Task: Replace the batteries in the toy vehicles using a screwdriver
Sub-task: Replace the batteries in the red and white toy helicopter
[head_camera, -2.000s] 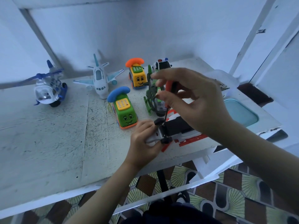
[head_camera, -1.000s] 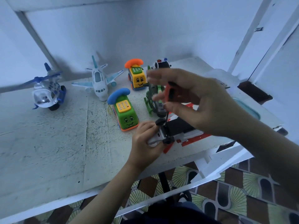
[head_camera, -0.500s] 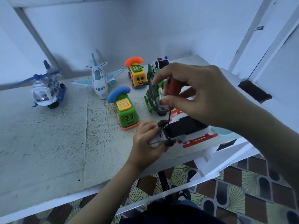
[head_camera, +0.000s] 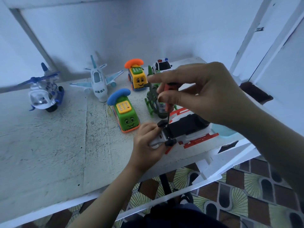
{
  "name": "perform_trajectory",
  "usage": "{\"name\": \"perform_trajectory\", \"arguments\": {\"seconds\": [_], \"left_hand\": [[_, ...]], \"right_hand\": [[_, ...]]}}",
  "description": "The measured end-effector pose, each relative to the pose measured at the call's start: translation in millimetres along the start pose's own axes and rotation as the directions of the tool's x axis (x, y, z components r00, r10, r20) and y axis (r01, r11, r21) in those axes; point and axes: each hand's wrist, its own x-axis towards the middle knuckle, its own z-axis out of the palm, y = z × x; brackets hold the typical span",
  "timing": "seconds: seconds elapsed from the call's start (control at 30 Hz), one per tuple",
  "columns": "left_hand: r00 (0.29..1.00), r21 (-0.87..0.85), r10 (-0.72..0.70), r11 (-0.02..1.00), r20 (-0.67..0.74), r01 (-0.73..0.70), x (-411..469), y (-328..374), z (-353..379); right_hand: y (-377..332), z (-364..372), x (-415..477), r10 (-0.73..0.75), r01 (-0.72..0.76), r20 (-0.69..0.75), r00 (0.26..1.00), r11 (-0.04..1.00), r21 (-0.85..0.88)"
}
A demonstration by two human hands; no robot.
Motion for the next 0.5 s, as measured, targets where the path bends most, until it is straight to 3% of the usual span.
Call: {"name": "perform_trajectory", "arguments": {"seconds": [0.1, 0.17, 0.3, 0.37, 0.43, 0.5], "left_hand": [[1.0, -0.003, -0.005, 1.0, -0.002, 0.005, 0.4, 0.9, -0.4], [1.0, -0.006, -0.011, 1.0, -0.001, 0.011, 0.7, 1.3, -0.6], [1.0, -0.005, -0.026, 1.0, 0.001, 0.026, 1.1, 1.4, -0.6], [1.0, -0.006, -0.024, 1.0, 0.0, 0.024, 1.1, 1.2, -0.6], [1.0, -0.007, -0.016, 1.0, 0.004, 0.016, 0.8, 1.3, -0.7], [1.0, -0.009, -0.015, 1.0, 0.002, 0.015, 0.2, 1.2, -1.1]], "right_hand": [[4.3, 2.7, 2.8, -0.073, 0.059, -0.059, 0.996, 0.976, -0.21], [5.9, 4.5, 3.0, -0.107, 0.097, -0.035, 0.994, 0.969, -0.226], [-0.5, 6.3, 2.3, -0.006, -0.006, 0.093, 0.996, 0.992, 0.127], [-2.0, 6.9, 3.1, 0.001, -0.011, 0.057, 0.998, 0.985, 0.17], [-0.1, 9.0, 5.0, -0.012, 0.013, -0.032, 0.999, 0.999, 0.045], [4.1, 10.7, 6.7, -0.059, 0.039, -0.104, 0.993, 0.982, -0.186]]}}
